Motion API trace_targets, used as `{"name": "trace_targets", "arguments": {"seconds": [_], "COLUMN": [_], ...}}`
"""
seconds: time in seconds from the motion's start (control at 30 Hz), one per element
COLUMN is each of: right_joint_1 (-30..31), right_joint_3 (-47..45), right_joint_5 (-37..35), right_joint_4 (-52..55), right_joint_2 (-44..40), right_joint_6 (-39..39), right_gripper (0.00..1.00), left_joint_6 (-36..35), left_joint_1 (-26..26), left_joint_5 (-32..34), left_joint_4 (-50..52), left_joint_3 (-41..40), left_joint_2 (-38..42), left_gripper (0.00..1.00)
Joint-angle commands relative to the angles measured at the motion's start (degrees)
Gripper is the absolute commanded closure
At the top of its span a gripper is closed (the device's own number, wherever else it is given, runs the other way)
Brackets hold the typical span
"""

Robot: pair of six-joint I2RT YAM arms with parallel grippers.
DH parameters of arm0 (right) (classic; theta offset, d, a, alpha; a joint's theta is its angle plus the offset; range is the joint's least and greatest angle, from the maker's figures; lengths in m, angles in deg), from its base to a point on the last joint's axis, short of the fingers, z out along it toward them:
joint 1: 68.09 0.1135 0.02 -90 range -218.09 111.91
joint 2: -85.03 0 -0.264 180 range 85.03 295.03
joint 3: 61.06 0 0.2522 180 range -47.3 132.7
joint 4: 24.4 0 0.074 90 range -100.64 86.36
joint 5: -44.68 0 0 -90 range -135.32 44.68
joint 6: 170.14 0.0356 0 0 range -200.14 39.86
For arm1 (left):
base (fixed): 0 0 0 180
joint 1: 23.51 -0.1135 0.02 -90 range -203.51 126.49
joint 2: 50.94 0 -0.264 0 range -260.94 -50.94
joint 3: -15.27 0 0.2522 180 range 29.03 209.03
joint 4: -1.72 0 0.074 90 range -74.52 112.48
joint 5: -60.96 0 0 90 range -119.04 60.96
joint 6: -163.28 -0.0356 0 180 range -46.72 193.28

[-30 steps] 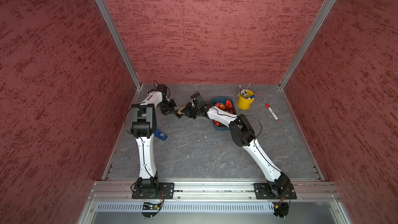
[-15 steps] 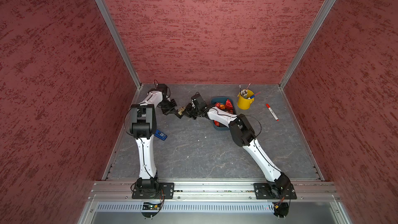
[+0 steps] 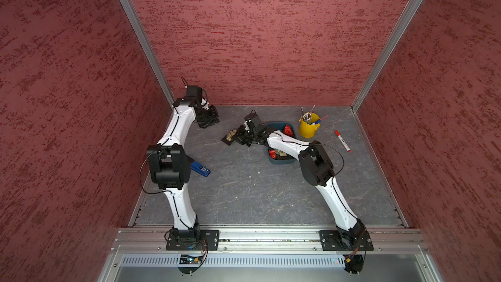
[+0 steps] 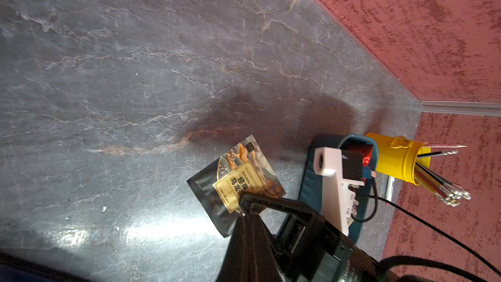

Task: Put the tea bags into the storage box
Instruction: Pick up the tea bag from the center of the board, then place the tea bag in the storage box.

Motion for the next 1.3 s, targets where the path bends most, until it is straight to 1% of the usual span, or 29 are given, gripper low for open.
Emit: {"name": "trace_targets", "arguments": {"seconds": [0.0,0.1,0.17,0.33,0.4,0.47,0.57,0.7,0.83,0.93,1.1,1.13,1.2,1.23,1.27], "right_joint_1": [0.16,0.16,-0.09,-1.32,-2.13,-3.1,-5.31,-8.1,-10.59,-12.11,-12.81,-13.02,-13.29,-13.45,-13.5], "right_joint_3": [-4.47,-11.08,-17.06,-31.52,-36.0,-39.38,-44.52,-49.73,-53.42,-53.73,-52.93,-52.63,-52.5,-52.58,-52.61], "right_joint_5": [-2.87,-4.9,-7.47,-13.44,-16.03,-17.83,-18.27,-17.31,-16.05,-14.6,-14.68,-14.61,-14.33,-14.53,-14.9], "right_joint_4": [-1.42,0.18,0.83,3.35,4.67,6.64,6.81,4.7,-0.02,-2.43,-3.7,-3.32,-3.31,-3.15,-2.54], "right_joint_2": [-8.94,-16.56,-22.85,-37.63,-42.7,-46.61,-50.64,-52.17,-50.95,-48.48,-45.23,-44.53,-43.63,-43.5,-43.68], "right_joint_6": [-4.05,-6.59,-7.62,-8.33,-8.67,-8.96,-8.14,-7.18,-5.79,-5.16,-4.12,-4.03,-3.89,-3.89,-3.76], "right_gripper": [1.0,1.0,1.0,1.0,1.0,1.0,1.0,1.0,1.0,1.0,1.0,0.98,0.83,0.77,0.73], "left_joint_6": [0.67,1.64,1.91,2.72,3.06,3.41,3.86,3.95,4.06,4.13,4.41,4.39,4.48,4.61,4.5], "left_joint_1": [-0.08,0.52,1.0,1.9,2.14,2.42,2.94,3.33,3.89,4.11,4.72,4.66,4.73,4.75,4.73], "left_joint_5": [-0.93,-1.38,-1.21,-1.0,-1.09,-1.1,-1.08,-1.03,-0.49,-0.41,-0.15,-0.15,-0.07,-0.06,-0.06], "left_joint_4": [1.0,-0.46,-0.92,-2.3,-2.76,-3.39,-4.29,-4.37,-4.43,-4.61,-4.95,-5.04,-5.09,-5.09,-5.11], "left_joint_3": [-3.74,-8.45,-11.27,-18.1,-20.74,-23.26,-26.1,-27.42,-27.86,-28.42,-28.96,-29.1,-29.26,-29.32,-29.35], "left_joint_2": [3.7,7.56,10.14,15.74,17.66,19.38,21.08,21.95,22.37,22.34,22.18,22.22,22.19,22.19,22.23], "left_gripper": [1.0,1.0,1.0,1.0,1.0,1.0,1.0,1.0,1.0,1.0,1.0,1.0,1.0,1.0,1.0]}}
